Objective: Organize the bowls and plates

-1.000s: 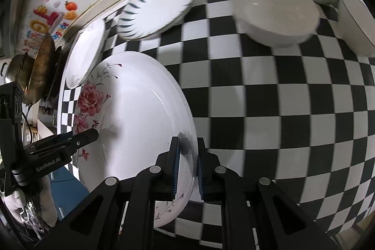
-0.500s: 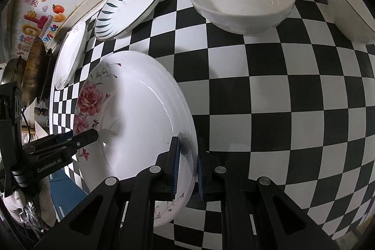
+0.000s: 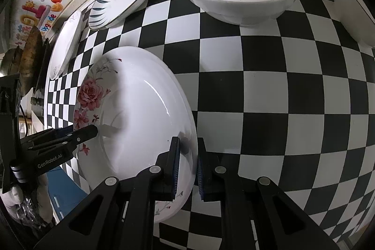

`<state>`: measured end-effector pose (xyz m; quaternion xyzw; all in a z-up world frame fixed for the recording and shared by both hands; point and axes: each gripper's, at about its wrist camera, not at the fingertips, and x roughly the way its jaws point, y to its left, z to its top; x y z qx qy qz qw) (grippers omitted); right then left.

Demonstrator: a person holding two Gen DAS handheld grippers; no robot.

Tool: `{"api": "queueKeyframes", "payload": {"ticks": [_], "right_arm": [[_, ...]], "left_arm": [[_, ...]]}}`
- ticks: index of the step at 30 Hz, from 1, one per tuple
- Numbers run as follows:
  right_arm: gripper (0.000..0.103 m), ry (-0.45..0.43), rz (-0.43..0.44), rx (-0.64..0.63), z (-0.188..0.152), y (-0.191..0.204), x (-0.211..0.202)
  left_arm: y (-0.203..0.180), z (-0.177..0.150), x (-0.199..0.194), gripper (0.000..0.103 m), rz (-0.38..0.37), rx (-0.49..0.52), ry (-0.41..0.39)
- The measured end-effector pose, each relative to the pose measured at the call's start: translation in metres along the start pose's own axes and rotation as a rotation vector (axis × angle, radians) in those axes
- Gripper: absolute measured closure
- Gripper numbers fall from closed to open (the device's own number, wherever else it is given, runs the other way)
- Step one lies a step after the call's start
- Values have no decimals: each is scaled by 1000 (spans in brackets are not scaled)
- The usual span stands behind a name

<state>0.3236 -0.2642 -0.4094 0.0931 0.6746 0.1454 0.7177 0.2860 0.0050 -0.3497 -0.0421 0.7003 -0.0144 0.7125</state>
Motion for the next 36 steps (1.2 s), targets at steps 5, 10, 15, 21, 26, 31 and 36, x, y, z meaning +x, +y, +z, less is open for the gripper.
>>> {"api": "queueKeyframes", "payload": {"ticks": [5, 10, 15, 21, 26, 31, 36], "right_arm": [[88, 33, 28, 41, 6, -5, -7], [70, -67, 38, 7, 23, 22, -67], [53, -96, 126, -161, 84, 116, -76], [53, -25, 138, -285, 186, 231, 4], [53, 47, 76, -322, 246, 287, 70], [53, 96, 33, -327, 275, 306, 111], [60, 135, 16, -306, 292, 308, 139]], "left_arm": [[5, 0, -12, 69, -41, -31, -11], [67, 5, -74, 68, -80, -188, -133], [150, 21, -98, 63, -103, -353, -204], [234, 52, -78, 63, -122, -526, -186], [266, 76, -56, 63, -130, -556, -165], [284, 93, -35, 63, -150, -576, -129], [283, 104, -21, 63, -164, -549, -100]]}}
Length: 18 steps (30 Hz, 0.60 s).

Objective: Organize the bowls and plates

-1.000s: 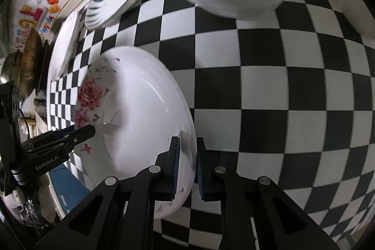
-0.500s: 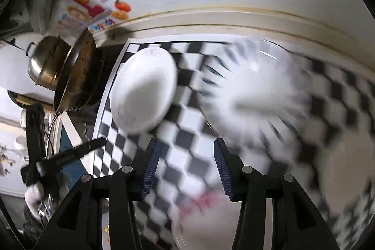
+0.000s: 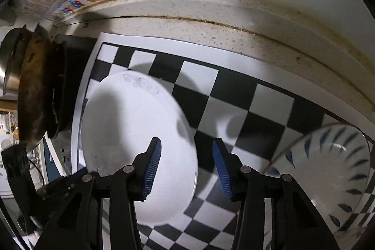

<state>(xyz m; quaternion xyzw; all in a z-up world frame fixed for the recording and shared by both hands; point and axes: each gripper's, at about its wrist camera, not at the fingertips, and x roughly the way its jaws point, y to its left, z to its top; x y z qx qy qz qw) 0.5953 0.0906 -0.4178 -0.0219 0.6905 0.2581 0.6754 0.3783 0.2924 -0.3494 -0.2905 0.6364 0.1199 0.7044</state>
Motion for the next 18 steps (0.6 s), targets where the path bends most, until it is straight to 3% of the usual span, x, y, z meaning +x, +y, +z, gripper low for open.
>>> {"api": "queueKeyframes", "payload": {"ticks": [7, 18], "right_arm": [[83, 41, 25, -15, 3, 2, 19], [87, -50, -1, -43, -24, -2, -2]], "left_arm": [[2, 9, 12, 65, 0, 1, 14], [-9, 2, 3, 68, 29, 86, -58]]}}
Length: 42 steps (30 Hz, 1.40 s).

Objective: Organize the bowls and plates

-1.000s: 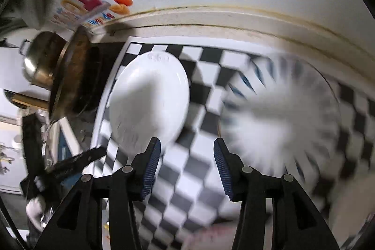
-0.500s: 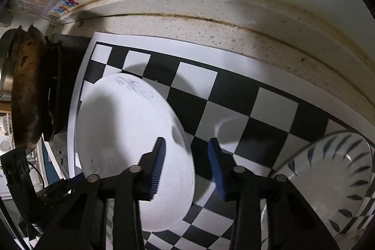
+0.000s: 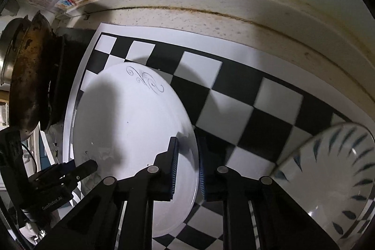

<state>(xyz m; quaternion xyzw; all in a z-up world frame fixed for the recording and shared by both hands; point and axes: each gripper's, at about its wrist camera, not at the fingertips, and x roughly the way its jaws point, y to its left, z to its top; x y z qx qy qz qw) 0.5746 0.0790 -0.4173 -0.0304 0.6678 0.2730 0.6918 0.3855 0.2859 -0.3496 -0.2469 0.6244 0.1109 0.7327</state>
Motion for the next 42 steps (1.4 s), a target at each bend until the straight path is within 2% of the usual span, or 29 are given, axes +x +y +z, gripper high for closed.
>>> {"api": "queueKeyframes", "payload": {"ticks": [7, 14, 22, 26, 34, 39, 42], "right_arm": [[91, -70, -1, 43, -24, -12, -35], [92, -168, 6, 93, -72, -26, -86], [92, -295, -2, 200, -171, -59, -159], [92, -338, -22, 283, -240, -84, -185], [92, -339, -14, 476, -367, -135, -182], [92, -319, -10, 558, -414, -153, -164], [92, -316, -18, 569, -429, -156, -159]], "left_arm": [[-20, -12, -20, 68, -20, 62, -24], [-44, -34, -43, 68, -58, 132, -37], [-105, -81, -71, 68, -114, 294, -35], [-138, -108, -78, 68, -149, 390, -21], [-190, -166, -58, 68, -169, 544, 62], [-209, -200, -40, 68, -146, 605, 106], [-212, -209, -28, 68, -128, 621, 123]]}}
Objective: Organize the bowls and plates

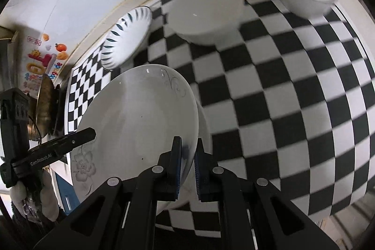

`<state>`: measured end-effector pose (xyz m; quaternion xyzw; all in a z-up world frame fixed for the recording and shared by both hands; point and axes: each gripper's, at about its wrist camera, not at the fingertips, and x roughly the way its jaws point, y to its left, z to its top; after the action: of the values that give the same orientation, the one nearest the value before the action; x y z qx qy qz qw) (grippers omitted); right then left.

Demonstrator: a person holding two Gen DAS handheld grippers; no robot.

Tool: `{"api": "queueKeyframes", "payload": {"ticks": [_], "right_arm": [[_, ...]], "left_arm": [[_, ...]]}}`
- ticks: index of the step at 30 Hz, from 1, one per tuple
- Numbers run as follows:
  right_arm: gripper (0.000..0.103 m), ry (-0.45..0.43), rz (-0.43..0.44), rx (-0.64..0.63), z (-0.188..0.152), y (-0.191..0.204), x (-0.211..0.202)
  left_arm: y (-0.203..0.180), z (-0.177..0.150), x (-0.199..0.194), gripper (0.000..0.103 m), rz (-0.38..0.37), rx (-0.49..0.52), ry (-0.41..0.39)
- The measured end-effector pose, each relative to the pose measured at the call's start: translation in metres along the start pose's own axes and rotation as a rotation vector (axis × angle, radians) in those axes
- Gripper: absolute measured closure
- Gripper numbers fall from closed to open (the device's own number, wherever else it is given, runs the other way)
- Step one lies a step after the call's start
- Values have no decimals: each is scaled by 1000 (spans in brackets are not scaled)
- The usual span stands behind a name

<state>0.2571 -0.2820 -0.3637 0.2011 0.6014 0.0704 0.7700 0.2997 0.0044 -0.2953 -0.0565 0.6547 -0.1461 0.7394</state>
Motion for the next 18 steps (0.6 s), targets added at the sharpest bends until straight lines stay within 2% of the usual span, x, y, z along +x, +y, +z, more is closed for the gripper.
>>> {"api": "queueKeyframes", "payload": {"ticks": [8, 18], "right_arm": [[92, 8, -3, -4, -10, -10, 6], [92, 45, -14, -36, -6, -3, 18]], "left_arm": [[-6, -8, 11, 68, 38, 10, 28], [-4, -11, 19, 68, 80, -3, 61]]}}
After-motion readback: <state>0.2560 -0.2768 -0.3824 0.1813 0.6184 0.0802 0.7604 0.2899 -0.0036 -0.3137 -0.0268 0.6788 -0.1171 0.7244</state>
